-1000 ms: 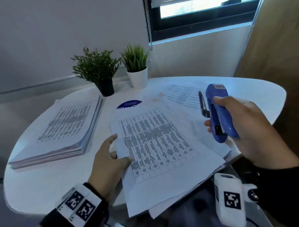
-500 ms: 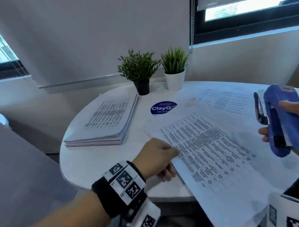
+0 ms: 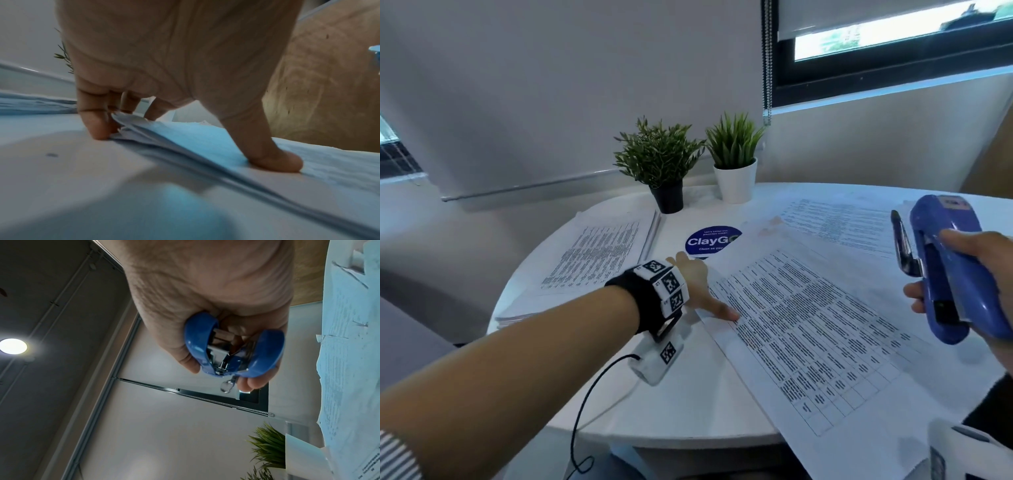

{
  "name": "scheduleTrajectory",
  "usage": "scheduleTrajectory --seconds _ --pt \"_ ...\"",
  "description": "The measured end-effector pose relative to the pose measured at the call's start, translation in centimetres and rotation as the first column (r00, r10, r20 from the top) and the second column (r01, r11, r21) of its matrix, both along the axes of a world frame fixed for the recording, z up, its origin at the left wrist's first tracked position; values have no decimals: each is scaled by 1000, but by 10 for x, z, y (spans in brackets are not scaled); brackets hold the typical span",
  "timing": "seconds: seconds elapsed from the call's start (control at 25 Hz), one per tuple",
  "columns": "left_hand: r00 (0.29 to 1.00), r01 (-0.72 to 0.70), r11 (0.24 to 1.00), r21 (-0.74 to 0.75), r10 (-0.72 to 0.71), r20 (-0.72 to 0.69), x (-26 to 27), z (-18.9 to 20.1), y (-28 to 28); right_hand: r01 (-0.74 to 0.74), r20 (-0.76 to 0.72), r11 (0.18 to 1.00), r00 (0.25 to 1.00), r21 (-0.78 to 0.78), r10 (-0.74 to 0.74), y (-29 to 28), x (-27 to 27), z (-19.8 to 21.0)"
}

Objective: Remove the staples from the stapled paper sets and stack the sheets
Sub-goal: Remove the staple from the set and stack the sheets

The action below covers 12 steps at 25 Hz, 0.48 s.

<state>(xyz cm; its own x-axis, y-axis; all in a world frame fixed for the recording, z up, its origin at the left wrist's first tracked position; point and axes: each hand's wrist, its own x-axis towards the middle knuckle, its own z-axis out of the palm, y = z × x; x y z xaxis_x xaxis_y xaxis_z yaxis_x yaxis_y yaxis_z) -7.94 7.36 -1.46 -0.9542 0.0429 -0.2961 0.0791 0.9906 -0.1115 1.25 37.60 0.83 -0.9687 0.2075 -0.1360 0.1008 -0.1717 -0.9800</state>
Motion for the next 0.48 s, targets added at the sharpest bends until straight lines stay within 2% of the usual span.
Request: scheduleTrajectory --seconds 0.08,0.2,0.4,0.48 --pt "1000 12 1000 -12 -12 7 -4 1 5 85 -24 996 996 35 -84 6 -2 -5" --pt "996 89 995 -43 -89 20 -6 2 22 126 -52 991 991 45 -124 9 -1 -5" --pt "987 147 980 -138 -155 -49 -22 -6 54 123 -122 989 986 78 -113 7 6 -3" --pt "990 131 980 -153 -136 -22 -31 -5 63 116 -132 990 986 77 -106 4 10 0"
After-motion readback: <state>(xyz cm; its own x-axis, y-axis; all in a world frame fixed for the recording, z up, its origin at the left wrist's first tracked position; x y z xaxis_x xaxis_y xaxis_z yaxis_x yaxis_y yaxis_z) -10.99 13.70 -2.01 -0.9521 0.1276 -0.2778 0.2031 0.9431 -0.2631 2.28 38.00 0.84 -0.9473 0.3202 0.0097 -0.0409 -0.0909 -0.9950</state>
